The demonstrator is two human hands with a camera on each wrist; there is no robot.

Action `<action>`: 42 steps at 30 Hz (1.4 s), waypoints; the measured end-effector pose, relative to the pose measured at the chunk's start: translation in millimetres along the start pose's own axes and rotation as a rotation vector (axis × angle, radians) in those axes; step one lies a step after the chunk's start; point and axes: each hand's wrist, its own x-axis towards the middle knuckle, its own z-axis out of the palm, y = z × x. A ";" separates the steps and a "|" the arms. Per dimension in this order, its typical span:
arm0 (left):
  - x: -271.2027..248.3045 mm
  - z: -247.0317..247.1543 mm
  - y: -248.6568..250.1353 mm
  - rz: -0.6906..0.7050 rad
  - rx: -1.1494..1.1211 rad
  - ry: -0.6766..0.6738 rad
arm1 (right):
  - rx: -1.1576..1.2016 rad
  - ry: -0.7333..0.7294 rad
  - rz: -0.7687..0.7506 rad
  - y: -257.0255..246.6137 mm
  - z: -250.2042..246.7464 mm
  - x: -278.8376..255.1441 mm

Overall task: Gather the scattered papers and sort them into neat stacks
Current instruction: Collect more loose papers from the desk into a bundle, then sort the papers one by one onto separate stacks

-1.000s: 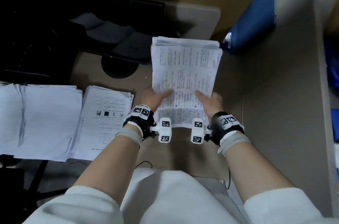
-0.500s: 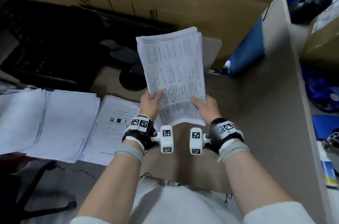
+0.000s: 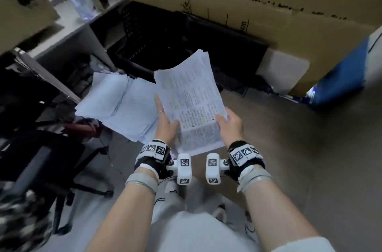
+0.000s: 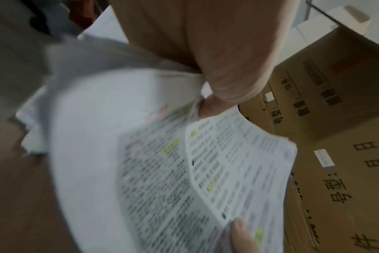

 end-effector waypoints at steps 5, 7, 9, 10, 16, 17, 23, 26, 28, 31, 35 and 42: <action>17.5 -51.4 2.4 -0.105 -0.222 -0.036 | -0.094 -0.308 -0.182 -37.8 82.3 -8.7; 32.4 -75.5 -5.3 -0.221 -0.401 -0.013 | -0.166 -0.385 -0.263 -46.3 118.6 -7.1; 42.2 -112.2 -6.9 -0.211 -0.465 -0.022 | -0.284 -0.419 -0.281 -58.6 162.7 -4.0; 46.6 -125.0 -9.0 -0.181 -0.461 -0.008 | -0.329 -0.434 -0.251 -65.0 176.5 -3.3; 88.7 -238.9 -34.4 -0.096 -0.263 0.028 | -0.252 -0.498 -0.172 -94.3 281.3 -16.9; 91.9 -253.6 -34.5 -0.113 -0.287 0.004 | -0.258 -0.485 -0.159 -94.5 295.1 -16.8; 116.0 -311.0 -42.3 -0.196 -0.331 -0.049 | -0.248 -0.450 -0.148 -111.1 356.7 -13.0; 125.9 -320.3 -42.6 -0.188 -0.243 -0.042 | -0.182 -0.407 -0.114 -109.9 372.0 -3.9; 131.5 -321.5 -40.7 -0.173 -0.195 -0.031 | -0.117 -0.380 -0.052 -109.6 379.6 3.9; 144.7 -325.6 -48.2 -0.154 -0.083 0.043 | -0.095 -0.279 0.020 -106.0 380.7 21.8; 160.3 -332.0 -47.5 -0.184 -0.106 0.108 | 0.061 -0.243 0.129 -108.6 370.6 42.7; 179.7 -323.7 -48.3 -0.181 -0.245 0.142 | -0.017 -0.077 0.093 -93.3 369.6 72.5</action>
